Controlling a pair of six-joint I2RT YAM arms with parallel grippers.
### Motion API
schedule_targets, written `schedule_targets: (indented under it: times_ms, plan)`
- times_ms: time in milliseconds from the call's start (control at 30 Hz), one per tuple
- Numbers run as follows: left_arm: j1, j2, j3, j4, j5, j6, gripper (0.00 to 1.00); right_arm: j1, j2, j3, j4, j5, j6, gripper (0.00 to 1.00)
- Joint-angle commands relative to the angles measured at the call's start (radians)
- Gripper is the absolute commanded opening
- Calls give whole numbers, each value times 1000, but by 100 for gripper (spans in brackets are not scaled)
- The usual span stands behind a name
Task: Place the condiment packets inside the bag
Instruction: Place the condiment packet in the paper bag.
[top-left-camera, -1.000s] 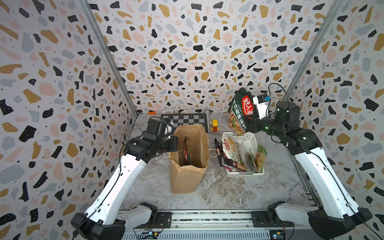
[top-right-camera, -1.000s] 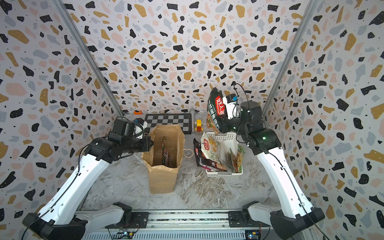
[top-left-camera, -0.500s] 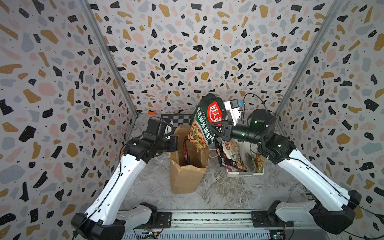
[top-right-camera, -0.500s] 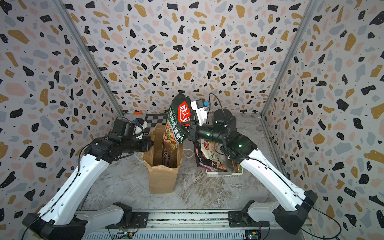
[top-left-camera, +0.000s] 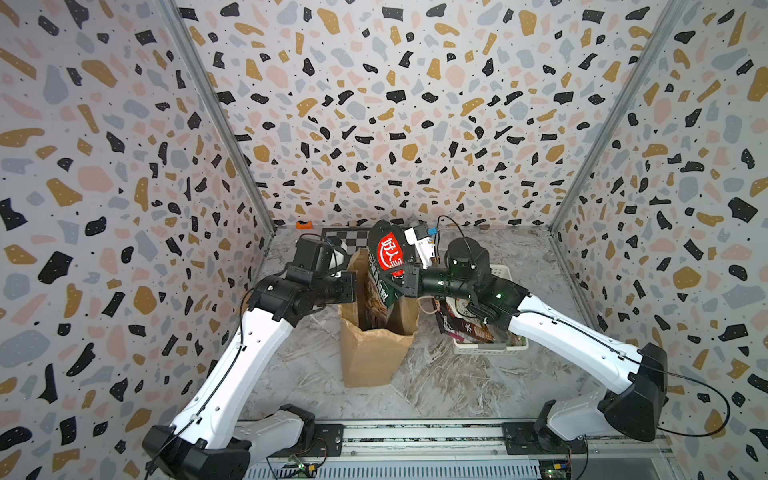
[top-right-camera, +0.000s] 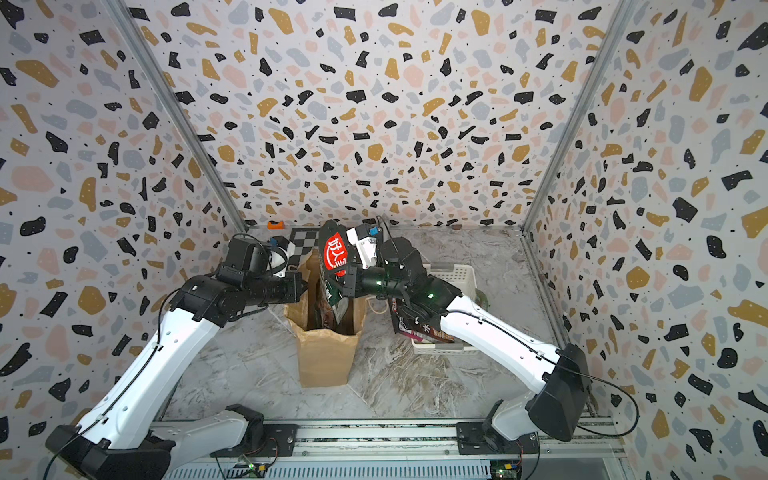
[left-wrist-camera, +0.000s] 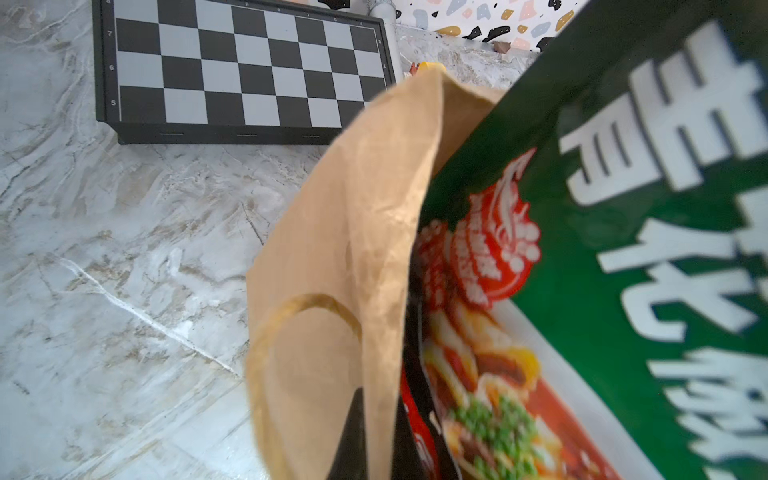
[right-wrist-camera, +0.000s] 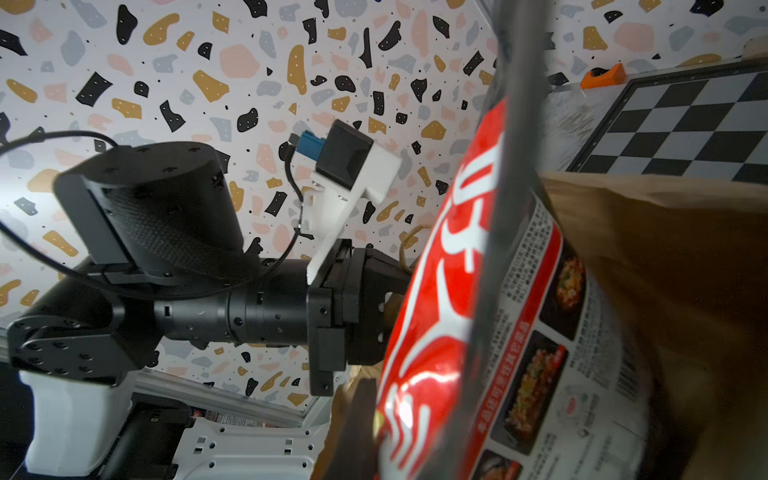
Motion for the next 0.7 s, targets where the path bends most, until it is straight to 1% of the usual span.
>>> schedule_targets:
  times_ms: [0, 67, 200, 300, 433, 500, 633, 667]
  plan:
    - [-3, -5, -11, 34, 8, 15, 0, 27, -40, 71, 121, 16, 12, 0]
    - [-2, -6, -11, 32, 6, 15, 0, 40, -46, 61, 139, 52, 30, 0]
    - [-2, -9, -10, 34, -2, 10, 0, 57, -42, -34, 223, 108, 91, 0]
    - [-3, -7, -12, 34, -1, 9, 0, 56, -22, -96, 275, 120, 131, 0]
    - [-3, -5, -13, 33, -1, 11, 0, 58, 6, -137, 303, 106, 161, 0]
    - [-3, -5, -12, 33, -1, 11, 0, 59, 0, -156, 290, 121, 150, 0]
    - [-2, -5, -12, 33, -1, 11, 0, 58, -39, -178, 174, 200, 68, 0]
    - [-3, -5, -12, 35, 1, 10, 0, 58, -44, -183, 153, 214, 53, 1]
